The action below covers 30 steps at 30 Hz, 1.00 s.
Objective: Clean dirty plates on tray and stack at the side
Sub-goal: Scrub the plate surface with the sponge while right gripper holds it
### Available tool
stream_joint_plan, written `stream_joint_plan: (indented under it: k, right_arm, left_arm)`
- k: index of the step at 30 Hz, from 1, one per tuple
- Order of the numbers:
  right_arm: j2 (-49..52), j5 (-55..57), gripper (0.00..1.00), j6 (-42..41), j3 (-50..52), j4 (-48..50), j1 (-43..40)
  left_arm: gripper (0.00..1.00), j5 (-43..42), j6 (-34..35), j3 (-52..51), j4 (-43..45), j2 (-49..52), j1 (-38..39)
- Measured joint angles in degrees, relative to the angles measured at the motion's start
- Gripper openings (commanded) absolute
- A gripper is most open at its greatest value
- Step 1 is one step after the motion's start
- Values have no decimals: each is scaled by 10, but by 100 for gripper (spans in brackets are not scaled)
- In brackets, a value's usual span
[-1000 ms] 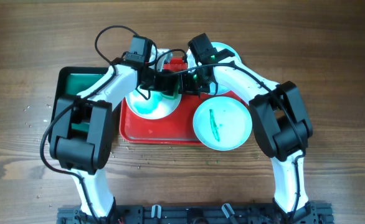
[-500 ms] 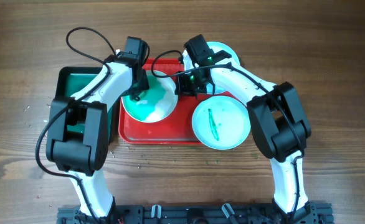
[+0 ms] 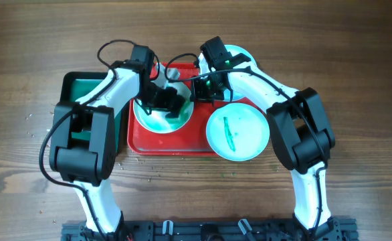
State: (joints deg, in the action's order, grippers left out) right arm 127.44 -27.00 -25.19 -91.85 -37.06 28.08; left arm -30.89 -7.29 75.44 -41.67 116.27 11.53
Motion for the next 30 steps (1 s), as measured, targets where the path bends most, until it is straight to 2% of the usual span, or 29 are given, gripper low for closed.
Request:
stream_joint_plan:
  k: [3, 6, 10, 14, 17, 21, 23, 26, 30]
  right_arm:
    - [0, 0, 4, 0, 0, 0, 0]
    - [0, 0, 5, 0, 0, 3, 0]
    - [0, 0, 4, 0, 0, 3, 1]
    - [0, 0, 4, 0, 0, 3, 1]
    - [0, 0, 4, 0, 0, 1, 1]
    - [0, 0, 4, 0, 0, 0, 1]
    - [0, 0, 4, 0, 0, 0, 1]
    - [0, 0, 4, 0, 0, 0, 1]
    - [0, 1, 4, 0, 0, 4, 0]
  left_arm:
    - [4, 50, 32, -1, 72, 0, 0]
    - [4, 157, 98, 0, 110, 0, 2]
    - [4, 305, 186, 9, 75, -8, 12]
    - [4, 362, 219, 16, 3, -11, 15]
    - [4, 306, 177, 20, -47, -13, 17]
    - [4, 111, 61, 9, -96, -10, 26]
    - [4, 60, 32, 4, -85, -5, 31]
    - [4, 22, 15, 2, -30, -1, 32]
    - [4, 66, 47, -1, 50, 0, 33]
